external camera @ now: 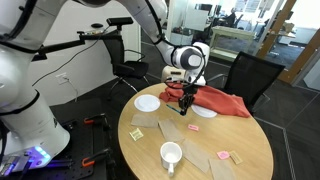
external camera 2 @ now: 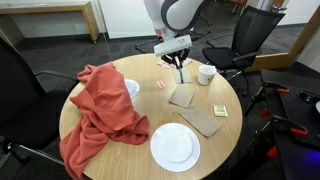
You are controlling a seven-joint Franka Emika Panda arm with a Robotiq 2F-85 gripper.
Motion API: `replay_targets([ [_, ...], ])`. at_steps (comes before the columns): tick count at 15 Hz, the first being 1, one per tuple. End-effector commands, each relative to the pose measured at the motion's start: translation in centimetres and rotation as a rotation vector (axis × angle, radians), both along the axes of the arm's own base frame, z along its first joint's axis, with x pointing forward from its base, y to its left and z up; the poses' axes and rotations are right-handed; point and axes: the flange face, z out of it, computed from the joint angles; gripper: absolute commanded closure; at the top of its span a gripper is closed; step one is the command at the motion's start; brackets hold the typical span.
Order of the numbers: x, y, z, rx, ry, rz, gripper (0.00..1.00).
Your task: Put the marker in the mug
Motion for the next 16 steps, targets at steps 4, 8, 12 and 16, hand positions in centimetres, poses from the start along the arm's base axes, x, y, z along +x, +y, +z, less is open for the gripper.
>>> replay_targets([
  [4,-0.2,-1.3,1.4,-0.249,-0.13,-0.239,0.96],
  [8,-0.6,-2.1,2.1,-0.396,-0.207,-0.384,0.96],
  [12,-1.5,-3.0,2.5,-0.523,-0.24,-0.54,0.96],
  [16,-2.4,-4.0,2.4,-0.637,-0.235,-0.671,0.96],
])
